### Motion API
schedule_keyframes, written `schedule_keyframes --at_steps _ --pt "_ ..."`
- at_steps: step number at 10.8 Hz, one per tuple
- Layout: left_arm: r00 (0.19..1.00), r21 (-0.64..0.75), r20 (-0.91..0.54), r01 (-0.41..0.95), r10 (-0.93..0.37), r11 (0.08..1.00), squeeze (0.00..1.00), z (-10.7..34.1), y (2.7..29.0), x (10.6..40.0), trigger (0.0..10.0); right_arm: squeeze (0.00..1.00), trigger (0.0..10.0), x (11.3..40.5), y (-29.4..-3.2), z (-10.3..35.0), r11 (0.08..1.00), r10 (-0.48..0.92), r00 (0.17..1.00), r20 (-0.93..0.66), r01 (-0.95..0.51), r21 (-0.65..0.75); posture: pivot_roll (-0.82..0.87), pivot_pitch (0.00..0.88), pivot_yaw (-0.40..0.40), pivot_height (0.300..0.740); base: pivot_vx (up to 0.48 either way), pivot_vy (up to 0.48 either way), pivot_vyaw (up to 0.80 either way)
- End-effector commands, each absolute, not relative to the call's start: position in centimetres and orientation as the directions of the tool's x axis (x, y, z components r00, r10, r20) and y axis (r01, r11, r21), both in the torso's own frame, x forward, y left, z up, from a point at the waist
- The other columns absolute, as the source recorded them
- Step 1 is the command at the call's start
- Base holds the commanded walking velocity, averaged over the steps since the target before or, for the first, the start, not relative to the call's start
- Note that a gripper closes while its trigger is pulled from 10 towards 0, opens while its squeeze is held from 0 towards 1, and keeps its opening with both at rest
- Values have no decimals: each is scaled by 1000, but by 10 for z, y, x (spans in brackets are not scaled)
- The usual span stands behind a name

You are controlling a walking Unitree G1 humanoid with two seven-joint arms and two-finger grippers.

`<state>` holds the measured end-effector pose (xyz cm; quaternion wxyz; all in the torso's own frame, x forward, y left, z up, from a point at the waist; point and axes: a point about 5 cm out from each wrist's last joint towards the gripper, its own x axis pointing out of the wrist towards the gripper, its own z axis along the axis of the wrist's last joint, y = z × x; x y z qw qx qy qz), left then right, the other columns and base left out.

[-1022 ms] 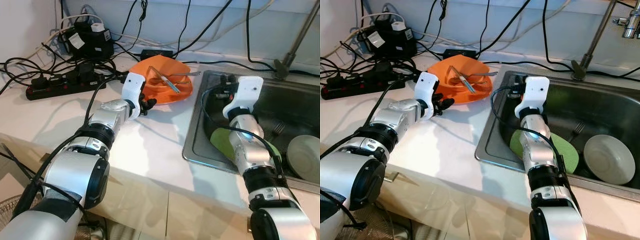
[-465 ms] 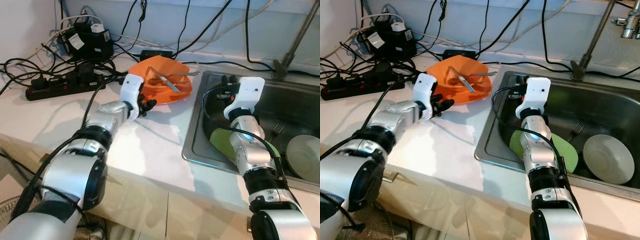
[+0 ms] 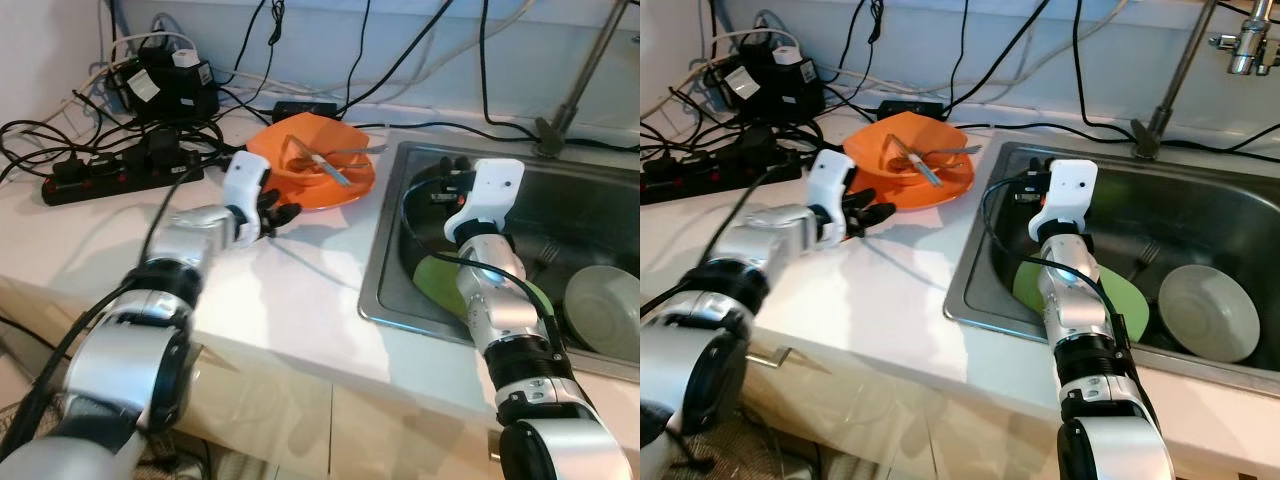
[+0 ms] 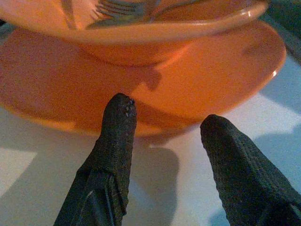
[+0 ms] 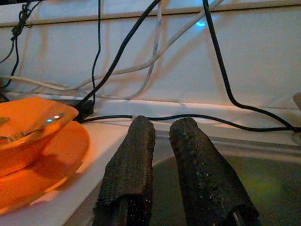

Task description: Kitchen organization

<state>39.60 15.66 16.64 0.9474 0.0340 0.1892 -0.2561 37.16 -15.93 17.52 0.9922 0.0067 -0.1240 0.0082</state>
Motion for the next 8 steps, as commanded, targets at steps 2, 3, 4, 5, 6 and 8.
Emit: schedule_keyframes --at_steps 2,3,4,5,6,8 --pt "765 -48 -445 499 -466 865 0 150 166 383 10000 0 10000 376 -155 183 999 27 964 264 -34 20 215 0 27 740 0 0 0" --pt "803 -24 -365 498 -471 867 0 161 162 382 10000 0 10000 377 -155 184 999 26 964 265 -33 24 219 0 21 740 0 0 0" --pt "824 -25 -314 490 -472 871 0 170 158 385 10000 0 10000 377 -154 184 999 26 964 265 -34 24 215 0 21 740 0 0 0" --pt "837 -28 -269 488 -477 872 0 182 151 386 10000 0 10000 377 -154 184 999 28 963 268 -36 23 203 0 22 740 0 0 0" --pt "840 -19 -242 497 -486 868 0 192 147 385 10000 0 10000 376 -155 184 999 27 963 269 -34 22 201 0 22 740 0 0 0" --pt "848 -10 -207 498 -489 867 0 204 140 390 10000 0 10000 374 -159 181 1000 13 964 265 -19 20 186 1 31 740 0 0 0"
